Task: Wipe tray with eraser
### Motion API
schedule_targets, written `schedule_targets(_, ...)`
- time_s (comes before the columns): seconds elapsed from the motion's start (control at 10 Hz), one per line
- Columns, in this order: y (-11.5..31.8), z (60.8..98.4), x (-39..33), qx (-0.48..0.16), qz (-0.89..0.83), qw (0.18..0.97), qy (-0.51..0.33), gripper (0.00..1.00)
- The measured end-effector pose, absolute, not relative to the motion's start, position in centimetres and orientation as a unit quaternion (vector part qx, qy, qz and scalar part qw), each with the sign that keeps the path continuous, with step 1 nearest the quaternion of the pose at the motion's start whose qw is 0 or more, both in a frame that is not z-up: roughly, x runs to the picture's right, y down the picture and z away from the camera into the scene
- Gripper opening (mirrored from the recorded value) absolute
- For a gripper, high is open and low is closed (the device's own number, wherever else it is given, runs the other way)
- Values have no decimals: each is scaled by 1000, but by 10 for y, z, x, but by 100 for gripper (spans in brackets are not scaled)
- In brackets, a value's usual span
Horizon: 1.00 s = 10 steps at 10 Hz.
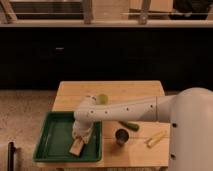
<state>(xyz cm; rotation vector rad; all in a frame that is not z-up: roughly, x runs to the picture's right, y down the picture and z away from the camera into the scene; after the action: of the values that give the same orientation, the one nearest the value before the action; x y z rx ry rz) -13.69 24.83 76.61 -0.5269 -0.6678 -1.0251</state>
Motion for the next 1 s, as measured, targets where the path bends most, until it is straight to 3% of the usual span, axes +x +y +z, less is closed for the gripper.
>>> schedule_targets(0.6, 204, 794, -128, -243, -469, 804, -272, 0)
schedule_targets(1.0, 194, 797, -172, -232, -501, 785, -282, 0)
